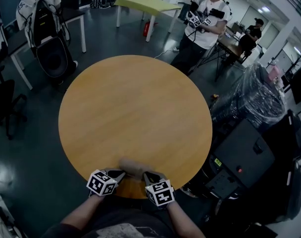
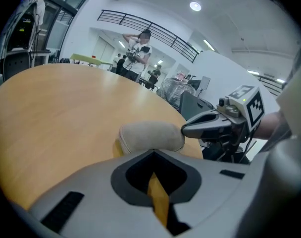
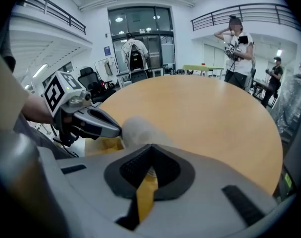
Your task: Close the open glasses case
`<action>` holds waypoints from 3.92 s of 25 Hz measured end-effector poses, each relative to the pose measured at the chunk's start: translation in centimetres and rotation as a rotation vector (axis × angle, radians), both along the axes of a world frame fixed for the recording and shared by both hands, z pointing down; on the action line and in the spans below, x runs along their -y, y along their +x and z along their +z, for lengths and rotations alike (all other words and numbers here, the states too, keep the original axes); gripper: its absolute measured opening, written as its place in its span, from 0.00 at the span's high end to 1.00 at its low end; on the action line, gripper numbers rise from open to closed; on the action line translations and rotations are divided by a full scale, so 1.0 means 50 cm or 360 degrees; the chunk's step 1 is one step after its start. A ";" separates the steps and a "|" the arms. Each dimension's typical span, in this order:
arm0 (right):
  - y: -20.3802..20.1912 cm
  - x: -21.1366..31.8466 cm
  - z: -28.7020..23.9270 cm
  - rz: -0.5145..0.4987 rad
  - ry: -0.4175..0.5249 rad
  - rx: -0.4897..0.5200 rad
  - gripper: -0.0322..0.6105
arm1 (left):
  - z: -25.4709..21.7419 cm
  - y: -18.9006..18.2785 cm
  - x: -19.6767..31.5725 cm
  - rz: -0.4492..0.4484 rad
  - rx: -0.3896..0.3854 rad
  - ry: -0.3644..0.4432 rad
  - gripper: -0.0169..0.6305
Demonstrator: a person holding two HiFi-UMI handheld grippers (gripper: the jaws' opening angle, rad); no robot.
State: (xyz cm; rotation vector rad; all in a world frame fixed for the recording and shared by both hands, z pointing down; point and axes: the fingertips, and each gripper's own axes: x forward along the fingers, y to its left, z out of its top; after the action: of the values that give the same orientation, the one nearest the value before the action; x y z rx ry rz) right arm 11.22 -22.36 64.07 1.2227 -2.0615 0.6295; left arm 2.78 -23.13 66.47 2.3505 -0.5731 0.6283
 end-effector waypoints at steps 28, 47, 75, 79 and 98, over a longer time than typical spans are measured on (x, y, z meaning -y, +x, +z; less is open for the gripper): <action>-0.070 0.041 -0.038 -0.0108 0.0090 -0.0051 0.97 | 0.030 -0.007 -0.006 0.0074 0.0121 -0.0072 0.96; 0.014 -0.028 -0.075 0.0068 0.0142 0.0100 0.97 | -0.051 -0.032 -0.001 -0.0077 -0.0024 0.0038 0.96; -0.039 -0.376 -0.145 0.0122 0.0388 0.0226 0.97 | -0.277 -0.138 -0.406 -0.0369 -0.0398 0.0698 0.96; -0.098 -0.461 -0.179 0.0122 0.0462 0.0192 0.97 | -0.282 -0.221 -0.495 -0.0380 -0.0406 0.0706 0.96; -0.146 -0.759 -0.178 0.0264 0.0501 0.0184 0.97 | -0.292 -0.331 -0.770 -0.0365 -0.0504 0.0750 0.96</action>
State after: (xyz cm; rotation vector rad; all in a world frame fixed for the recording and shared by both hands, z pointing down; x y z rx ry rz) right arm 3.94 15.61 55.15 1.5821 -2.2317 0.4704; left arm -13.78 15.35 51.89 2.6838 -0.9005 0.0064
